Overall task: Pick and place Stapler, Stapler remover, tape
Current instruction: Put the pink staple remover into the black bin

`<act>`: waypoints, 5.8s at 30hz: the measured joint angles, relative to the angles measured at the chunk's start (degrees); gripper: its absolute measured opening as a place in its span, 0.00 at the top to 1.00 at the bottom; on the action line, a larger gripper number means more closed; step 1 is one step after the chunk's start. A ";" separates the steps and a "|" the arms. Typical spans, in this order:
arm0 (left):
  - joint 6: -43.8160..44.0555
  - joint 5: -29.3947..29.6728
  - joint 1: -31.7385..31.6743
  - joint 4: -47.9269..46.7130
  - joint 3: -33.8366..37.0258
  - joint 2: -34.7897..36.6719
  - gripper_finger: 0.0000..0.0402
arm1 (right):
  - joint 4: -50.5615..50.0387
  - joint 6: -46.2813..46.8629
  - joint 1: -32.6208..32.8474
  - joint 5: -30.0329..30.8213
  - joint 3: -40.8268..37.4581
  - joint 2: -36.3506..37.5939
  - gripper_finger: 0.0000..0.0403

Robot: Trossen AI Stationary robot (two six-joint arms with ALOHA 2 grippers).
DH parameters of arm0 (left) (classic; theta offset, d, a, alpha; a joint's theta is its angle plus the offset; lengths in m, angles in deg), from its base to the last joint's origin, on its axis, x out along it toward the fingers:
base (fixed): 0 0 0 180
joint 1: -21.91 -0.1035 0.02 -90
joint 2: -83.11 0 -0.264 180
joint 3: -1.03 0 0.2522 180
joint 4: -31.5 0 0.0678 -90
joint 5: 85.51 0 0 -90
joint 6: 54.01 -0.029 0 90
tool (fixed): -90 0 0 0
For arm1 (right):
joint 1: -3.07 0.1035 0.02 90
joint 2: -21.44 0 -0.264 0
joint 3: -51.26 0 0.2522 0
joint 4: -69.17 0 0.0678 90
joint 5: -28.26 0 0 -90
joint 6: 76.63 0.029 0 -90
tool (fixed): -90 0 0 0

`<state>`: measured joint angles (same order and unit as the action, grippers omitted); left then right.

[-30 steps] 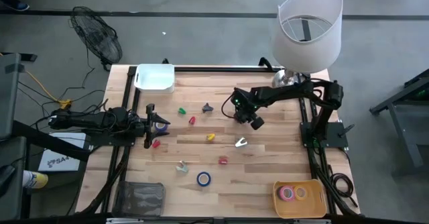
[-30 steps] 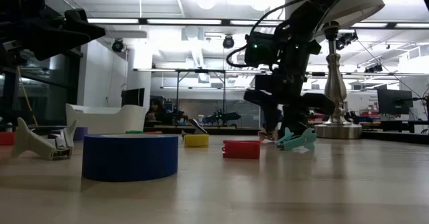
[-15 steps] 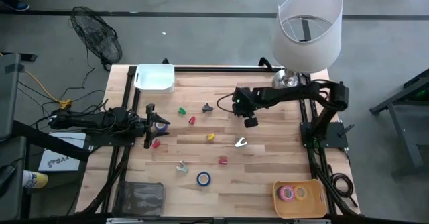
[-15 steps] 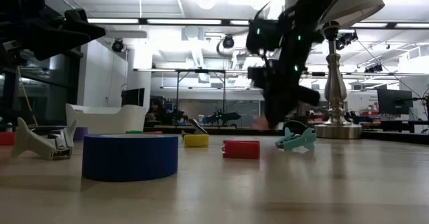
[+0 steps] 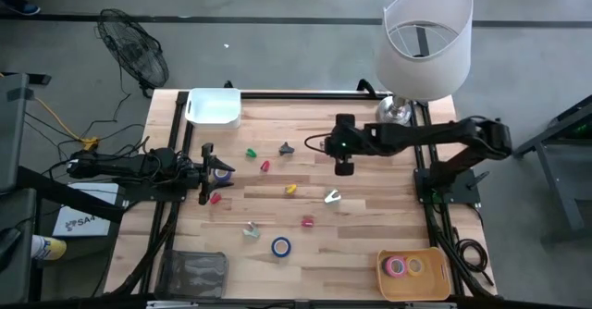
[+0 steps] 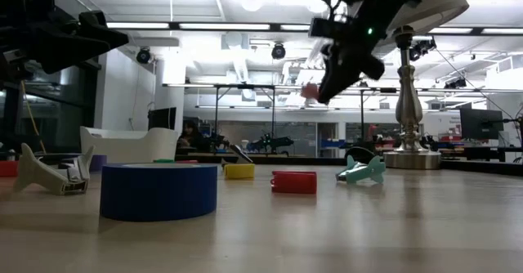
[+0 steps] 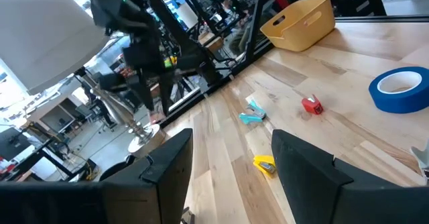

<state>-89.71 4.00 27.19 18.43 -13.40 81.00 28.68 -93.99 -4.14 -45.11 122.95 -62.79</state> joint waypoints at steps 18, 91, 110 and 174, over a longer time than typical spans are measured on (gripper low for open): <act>-17.42 12.51 0.00 2.09 0.00 0.00 0.50 | 0.57 6.34 7.41 2.92 0.02 3.13 0.82; 2.31 23.38 -2.18 13.63 -51.53 -70.48 0.50 | 26.03 13.56 3.41 -9.21 0.09 3.20 0.82; 10.67 9.84 -7.52 10.84 -54.21 -72.59 0.50 | 28.93 8.07 3.07 -12.76 0.09 3.20 0.82; 43.77 -17.40 -0.75 -36.36 -54.17 -58.66 0.79 | 6.04 14.13 3.04 -0.03 0.09 15.56 0.46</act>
<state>-45.94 -13.40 26.45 -17.93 -67.57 22.34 34.72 -79.86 -1.09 -45.14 123.04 -47.23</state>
